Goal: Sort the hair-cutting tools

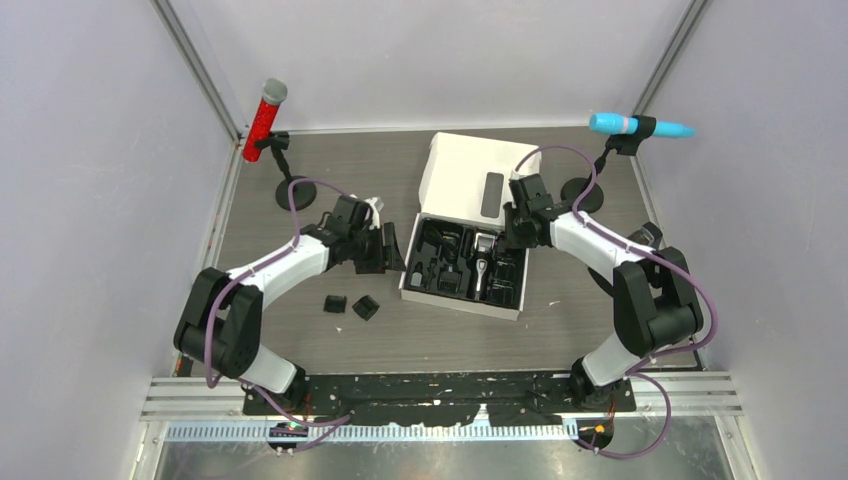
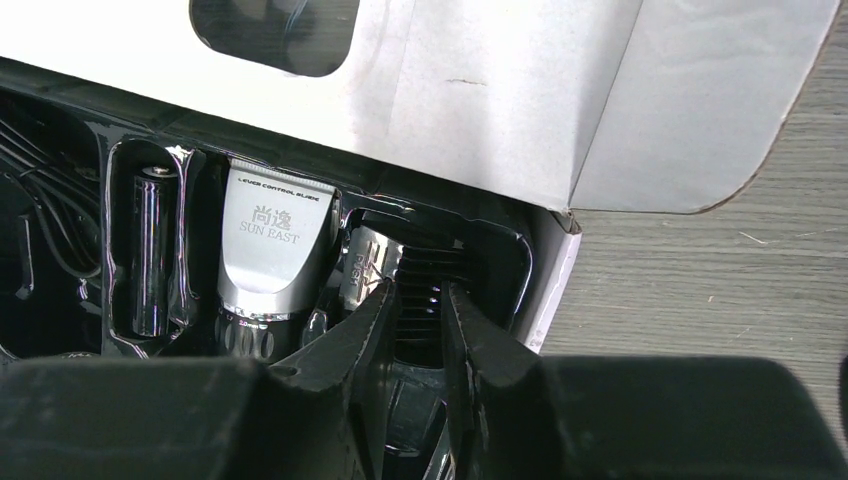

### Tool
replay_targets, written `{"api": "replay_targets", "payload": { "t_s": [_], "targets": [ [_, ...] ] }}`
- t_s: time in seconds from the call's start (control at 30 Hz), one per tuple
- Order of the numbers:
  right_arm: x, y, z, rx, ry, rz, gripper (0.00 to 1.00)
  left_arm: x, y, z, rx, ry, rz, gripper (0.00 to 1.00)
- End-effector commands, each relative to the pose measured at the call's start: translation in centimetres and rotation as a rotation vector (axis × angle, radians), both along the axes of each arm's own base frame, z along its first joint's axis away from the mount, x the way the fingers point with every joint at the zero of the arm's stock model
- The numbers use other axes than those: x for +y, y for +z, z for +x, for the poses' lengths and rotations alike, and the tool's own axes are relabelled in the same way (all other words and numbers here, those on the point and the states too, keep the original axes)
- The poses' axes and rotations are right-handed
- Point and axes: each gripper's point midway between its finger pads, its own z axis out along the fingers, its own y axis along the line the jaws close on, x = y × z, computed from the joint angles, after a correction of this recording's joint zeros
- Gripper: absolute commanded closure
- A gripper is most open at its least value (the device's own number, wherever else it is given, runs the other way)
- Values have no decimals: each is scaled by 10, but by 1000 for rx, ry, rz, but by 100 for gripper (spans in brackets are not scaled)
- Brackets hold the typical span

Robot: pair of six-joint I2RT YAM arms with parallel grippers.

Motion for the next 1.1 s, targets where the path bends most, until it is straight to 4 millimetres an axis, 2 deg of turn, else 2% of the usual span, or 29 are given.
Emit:
{"api": "replay_targets", "payload": {
  "t_s": [0.0, 0.1, 0.2, 0.3, 0.37, 0.53, 0.77, 0.93, 1.07],
  "targets": [
    [0, -8, -8, 30, 22, -16, 72, -8, 22, 6, -61, -12, -49, 41],
    [10, 16, -4, -29, 54, 30, 70, -8, 24, 5, -65, -11, -52, 41],
    [16, 48, -1, -110, 73, 79, 67, -7, 25, 5, -70, -7, -48, 41],
    [15, 74, -1, -182, 66, 101, 56, -6, 26, 6, -75, -3, -45, 41],
    [7, 80, -1, -204, 30, 82, 49, -6, 26, 8, -77, 0, -46, 41],
    [-16, 65, -1, -159, -49, 37, 43, -11, 30, 14, -81, 0, -58, 41],
    [-28, 37, 2, -119, -79, 34, 37, -26, 30, 20, -73, -19, -79, 41],
    [-17, 14, 3, -68, -10, 63, 38, -41, 25, 11, -39, -46, -109, 41],
    [7, 9, 1, -61, 100, 134, 43, -50, 20, -7, -5, -67, -145, 42]
  ]
}}
